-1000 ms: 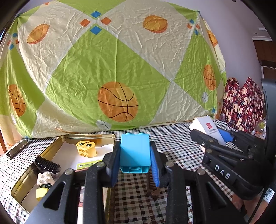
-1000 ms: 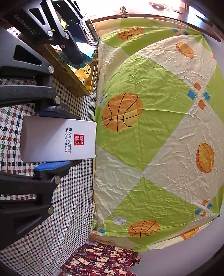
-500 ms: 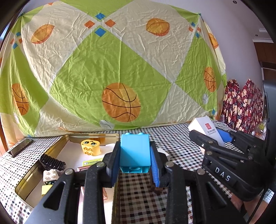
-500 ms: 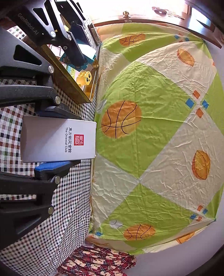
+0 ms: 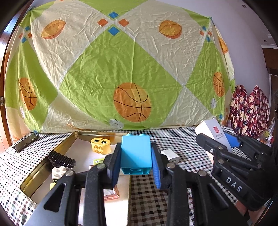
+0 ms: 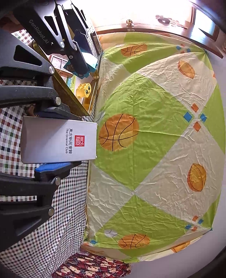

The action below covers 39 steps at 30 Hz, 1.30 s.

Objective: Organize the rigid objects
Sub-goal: 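Lift the teal brick and white box and carry them toward the gold tin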

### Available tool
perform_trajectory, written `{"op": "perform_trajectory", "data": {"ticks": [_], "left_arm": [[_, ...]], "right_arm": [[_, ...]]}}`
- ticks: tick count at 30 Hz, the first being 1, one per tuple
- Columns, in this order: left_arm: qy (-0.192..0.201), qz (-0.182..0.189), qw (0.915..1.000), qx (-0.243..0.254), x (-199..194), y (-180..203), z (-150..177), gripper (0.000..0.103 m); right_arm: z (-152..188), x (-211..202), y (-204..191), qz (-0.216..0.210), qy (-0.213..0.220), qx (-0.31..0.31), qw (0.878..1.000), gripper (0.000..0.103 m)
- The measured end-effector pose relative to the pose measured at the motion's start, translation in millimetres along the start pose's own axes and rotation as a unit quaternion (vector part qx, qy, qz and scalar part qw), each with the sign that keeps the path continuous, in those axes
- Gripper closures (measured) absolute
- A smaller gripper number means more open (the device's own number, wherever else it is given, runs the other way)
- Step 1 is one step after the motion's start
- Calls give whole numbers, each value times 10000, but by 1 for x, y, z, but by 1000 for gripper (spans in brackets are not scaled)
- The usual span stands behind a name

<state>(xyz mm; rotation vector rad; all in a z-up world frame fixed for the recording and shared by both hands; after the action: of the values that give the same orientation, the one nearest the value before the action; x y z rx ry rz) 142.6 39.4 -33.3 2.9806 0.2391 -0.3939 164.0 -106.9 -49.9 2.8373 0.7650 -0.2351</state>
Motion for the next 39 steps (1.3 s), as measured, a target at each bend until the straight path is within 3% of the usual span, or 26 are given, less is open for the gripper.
{"op": "perform_trajectory", "data": {"ticks": [21, 39], "left_arm": [[126, -200, 9993, -304, -8, -31, -5, 73], [122, -285, 9988, -372, -11, -61, -12, 73]], "right_arm": [[-7, 3, -24, -226, 131, -199, 9995, 60], [-20, 13, -58, -668, 90, -91, 9977, 60]]}}
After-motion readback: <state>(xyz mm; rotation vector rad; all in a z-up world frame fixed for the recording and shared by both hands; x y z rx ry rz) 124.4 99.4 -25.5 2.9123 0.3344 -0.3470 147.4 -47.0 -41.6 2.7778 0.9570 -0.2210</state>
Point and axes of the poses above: each gripper's, at about its wrist camera, not at the fingertips, and x roughly the way its jaws point, y to its right, z to its underside, the point moved 7 cm from there along x, roughly the way its jaws point, and after that the axes turned 4 degrees about -x, right-handed, at the moved point
